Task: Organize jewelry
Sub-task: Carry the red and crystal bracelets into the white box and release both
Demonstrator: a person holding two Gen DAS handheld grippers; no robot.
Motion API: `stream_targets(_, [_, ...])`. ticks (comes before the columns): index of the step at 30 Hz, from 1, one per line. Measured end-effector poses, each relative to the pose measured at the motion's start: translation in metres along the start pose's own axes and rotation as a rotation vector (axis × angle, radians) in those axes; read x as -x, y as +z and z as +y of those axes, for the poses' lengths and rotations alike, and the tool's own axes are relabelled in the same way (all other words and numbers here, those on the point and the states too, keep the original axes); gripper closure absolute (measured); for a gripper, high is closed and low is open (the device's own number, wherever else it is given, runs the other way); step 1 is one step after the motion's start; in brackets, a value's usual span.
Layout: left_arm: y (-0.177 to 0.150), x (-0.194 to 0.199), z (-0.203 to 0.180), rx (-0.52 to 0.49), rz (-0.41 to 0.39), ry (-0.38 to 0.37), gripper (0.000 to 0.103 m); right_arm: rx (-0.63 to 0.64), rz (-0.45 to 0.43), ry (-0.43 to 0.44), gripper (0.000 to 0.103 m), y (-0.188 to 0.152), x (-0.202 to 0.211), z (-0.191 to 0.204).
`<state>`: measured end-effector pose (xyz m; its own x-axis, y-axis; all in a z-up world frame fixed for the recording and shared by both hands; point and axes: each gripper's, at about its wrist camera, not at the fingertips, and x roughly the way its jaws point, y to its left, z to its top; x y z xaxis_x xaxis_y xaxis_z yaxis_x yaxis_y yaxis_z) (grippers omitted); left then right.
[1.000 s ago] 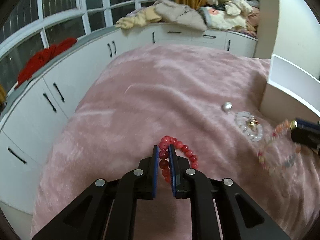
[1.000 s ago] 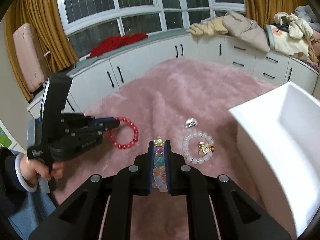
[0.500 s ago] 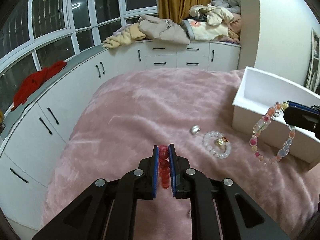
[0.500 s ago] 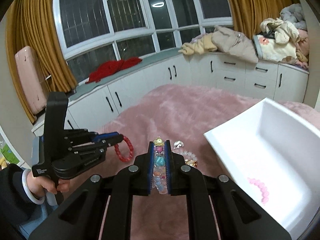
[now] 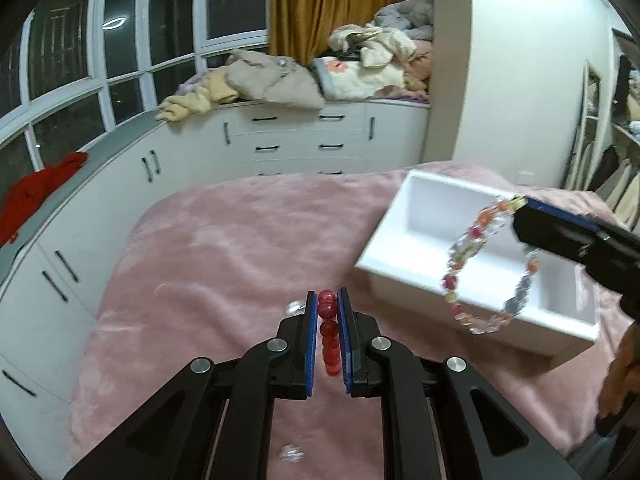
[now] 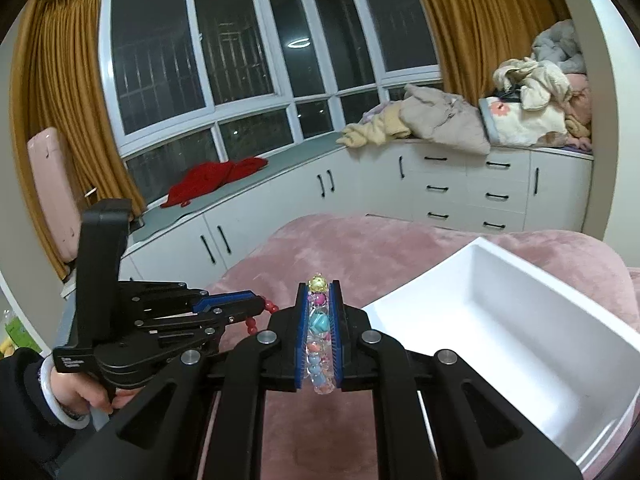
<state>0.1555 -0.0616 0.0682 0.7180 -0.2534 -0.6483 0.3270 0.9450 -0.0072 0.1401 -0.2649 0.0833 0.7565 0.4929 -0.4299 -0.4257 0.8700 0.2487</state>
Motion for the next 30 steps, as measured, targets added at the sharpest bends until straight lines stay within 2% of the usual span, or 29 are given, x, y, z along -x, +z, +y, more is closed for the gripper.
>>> stream_targets(9, [0.036, 0.001, -0.052, -0.049, -0.03, -0.072, 0.088, -0.051, -0.038, -0.06, 0.092, 0.01, 0.033, -0.028])
stream_targets(15, [0.06, -0.006, -0.082, -0.042, -0.043, -0.128, 0.088, -0.043, -0.048, -0.122, 0.092, 0.013, 0.051, -0.044])
stream_targets(20, [0.075, -0.024, -0.103, -0.021, -0.015, -0.174, 0.088, -0.02, -0.012, -0.165, 0.092, 0.015, 0.053, -0.053])
stream_targets(25, [0.081, -0.045, -0.125, -0.039, 0.017, -0.181, 0.088, -0.102, 0.017, -0.141, 0.092, 0.011, 0.053, -0.075])
stream_targets(30, [0.079, -0.073, -0.126, 0.027, 0.092, -0.238, 0.088, -0.186, 0.064, -0.165, 0.092, 0.004, 0.05, -0.103])
